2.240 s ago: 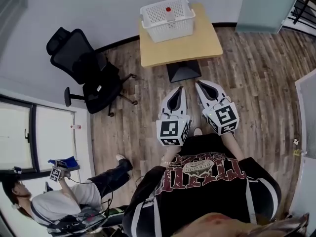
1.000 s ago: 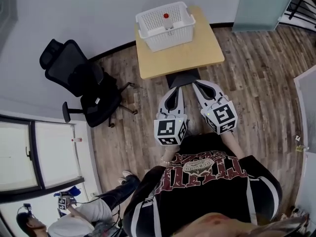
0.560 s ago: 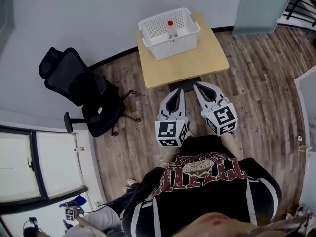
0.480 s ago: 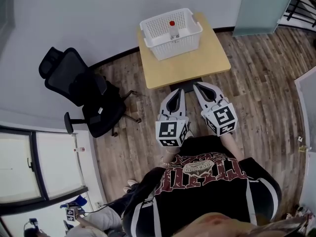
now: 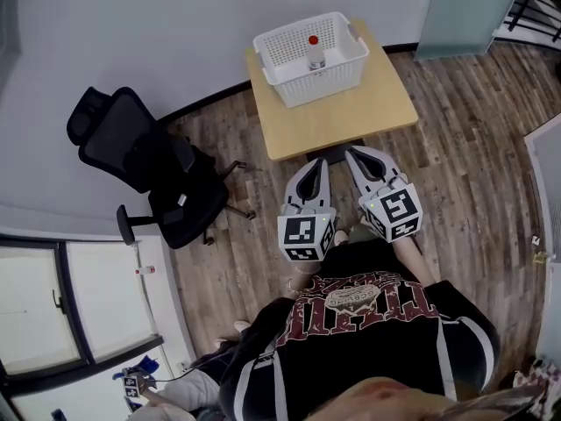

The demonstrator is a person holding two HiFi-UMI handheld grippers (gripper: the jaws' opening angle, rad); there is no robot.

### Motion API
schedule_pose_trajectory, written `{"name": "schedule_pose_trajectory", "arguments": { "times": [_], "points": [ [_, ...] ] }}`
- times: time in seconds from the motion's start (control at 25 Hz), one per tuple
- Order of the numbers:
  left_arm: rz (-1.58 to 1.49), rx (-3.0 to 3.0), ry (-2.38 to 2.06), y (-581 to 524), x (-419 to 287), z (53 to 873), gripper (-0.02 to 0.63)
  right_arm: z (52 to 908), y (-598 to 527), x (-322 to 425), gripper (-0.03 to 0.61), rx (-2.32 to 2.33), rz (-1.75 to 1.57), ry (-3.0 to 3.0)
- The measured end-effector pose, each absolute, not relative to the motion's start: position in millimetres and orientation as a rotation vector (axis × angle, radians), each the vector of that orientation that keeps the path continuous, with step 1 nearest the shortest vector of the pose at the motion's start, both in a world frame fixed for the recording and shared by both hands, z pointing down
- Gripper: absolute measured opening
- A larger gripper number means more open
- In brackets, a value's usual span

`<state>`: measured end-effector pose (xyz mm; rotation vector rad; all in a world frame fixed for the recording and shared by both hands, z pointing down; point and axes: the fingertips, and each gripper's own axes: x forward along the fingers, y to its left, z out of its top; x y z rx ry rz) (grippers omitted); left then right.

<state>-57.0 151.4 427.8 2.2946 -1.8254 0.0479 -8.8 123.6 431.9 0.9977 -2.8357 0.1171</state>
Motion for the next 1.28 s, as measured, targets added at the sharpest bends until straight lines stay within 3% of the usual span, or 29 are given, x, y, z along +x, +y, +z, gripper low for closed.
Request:
{"name": "schedule_pose_trajectory", "arguments": {
  "times": [1.28],
  "points": [
    [0.017,2.122,-2.006,35.2,-69.9,422.9,0.028,423.5,0.7,-21.5,0.017,0.767,0.091,-2.895]
  ]
}}
